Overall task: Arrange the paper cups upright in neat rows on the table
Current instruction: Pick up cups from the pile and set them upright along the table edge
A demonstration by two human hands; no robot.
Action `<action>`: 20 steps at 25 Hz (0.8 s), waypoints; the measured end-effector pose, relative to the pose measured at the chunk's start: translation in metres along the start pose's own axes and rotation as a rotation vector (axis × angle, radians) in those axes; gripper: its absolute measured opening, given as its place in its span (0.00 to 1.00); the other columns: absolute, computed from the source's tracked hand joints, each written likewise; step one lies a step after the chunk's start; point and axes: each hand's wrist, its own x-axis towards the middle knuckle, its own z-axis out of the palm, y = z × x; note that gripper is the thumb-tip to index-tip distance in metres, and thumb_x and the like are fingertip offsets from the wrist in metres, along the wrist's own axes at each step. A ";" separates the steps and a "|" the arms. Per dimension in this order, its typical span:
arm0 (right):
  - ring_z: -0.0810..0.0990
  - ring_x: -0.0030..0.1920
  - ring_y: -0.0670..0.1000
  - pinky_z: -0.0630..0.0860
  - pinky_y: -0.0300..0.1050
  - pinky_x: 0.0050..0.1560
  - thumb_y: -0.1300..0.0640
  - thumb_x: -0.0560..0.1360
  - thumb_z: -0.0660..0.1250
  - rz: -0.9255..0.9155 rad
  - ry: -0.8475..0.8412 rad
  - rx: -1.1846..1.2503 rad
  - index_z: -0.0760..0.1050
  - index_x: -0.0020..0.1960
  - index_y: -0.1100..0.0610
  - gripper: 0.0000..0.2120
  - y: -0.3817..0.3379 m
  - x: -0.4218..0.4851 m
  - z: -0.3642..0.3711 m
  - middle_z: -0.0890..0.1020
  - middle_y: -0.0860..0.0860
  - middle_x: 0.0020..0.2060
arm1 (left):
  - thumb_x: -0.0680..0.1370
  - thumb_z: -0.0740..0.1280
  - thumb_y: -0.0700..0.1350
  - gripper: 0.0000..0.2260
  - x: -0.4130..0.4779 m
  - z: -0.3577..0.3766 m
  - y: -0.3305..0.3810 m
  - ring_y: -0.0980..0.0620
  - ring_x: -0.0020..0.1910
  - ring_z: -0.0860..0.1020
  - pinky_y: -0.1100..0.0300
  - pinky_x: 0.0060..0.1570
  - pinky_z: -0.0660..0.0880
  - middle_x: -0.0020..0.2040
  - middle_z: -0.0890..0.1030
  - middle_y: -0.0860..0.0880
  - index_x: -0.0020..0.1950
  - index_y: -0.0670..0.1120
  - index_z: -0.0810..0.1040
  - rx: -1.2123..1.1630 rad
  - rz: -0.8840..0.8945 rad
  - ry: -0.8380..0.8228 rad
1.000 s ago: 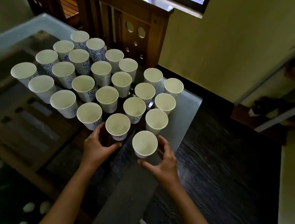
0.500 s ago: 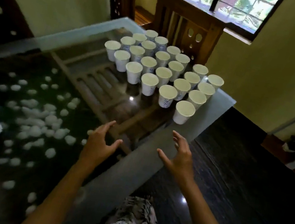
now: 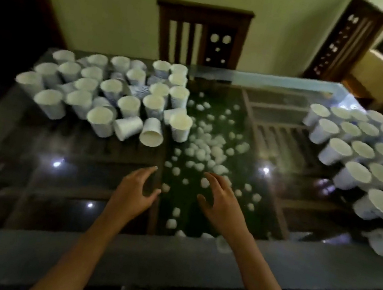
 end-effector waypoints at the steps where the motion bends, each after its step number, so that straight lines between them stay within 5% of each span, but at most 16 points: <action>1: 0.62 0.71 0.49 0.60 0.40 0.69 0.52 0.77 0.64 -0.020 -0.031 -0.010 0.58 0.74 0.54 0.28 -0.016 0.014 0.010 0.61 0.51 0.72 | 0.70 0.73 0.42 0.25 -0.001 -0.014 -0.015 0.44 0.62 0.74 0.55 0.64 0.67 0.62 0.76 0.41 0.66 0.41 0.72 0.006 -0.035 0.041; 8: 0.66 0.69 0.51 0.68 0.48 0.67 0.52 0.75 0.66 -0.052 -0.100 0.014 0.61 0.72 0.52 0.29 -0.102 0.108 0.084 0.66 0.50 0.70 | 0.73 0.71 0.45 0.26 0.021 -0.092 -0.112 0.47 0.66 0.70 0.60 0.64 0.64 0.66 0.73 0.44 0.69 0.44 0.69 0.039 -0.123 0.101; 11: 0.65 0.69 0.51 0.64 0.43 0.67 0.52 0.75 0.67 -0.057 -0.118 0.021 0.61 0.72 0.52 0.28 -0.128 0.139 0.106 0.65 0.50 0.70 | 0.73 0.71 0.46 0.26 0.043 -0.115 -0.146 0.46 0.66 0.70 0.56 0.65 0.66 0.66 0.72 0.43 0.68 0.44 0.69 0.045 -0.153 0.127; 20: 0.70 0.66 0.58 0.66 0.48 0.66 0.60 0.68 0.73 -0.064 -0.098 0.043 0.67 0.68 0.60 0.31 -0.140 0.200 0.142 0.72 0.57 0.65 | 0.73 0.70 0.48 0.29 0.100 -0.128 -0.198 0.47 0.69 0.67 0.57 0.68 0.63 0.69 0.69 0.43 0.71 0.43 0.65 0.010 -0.197 0.039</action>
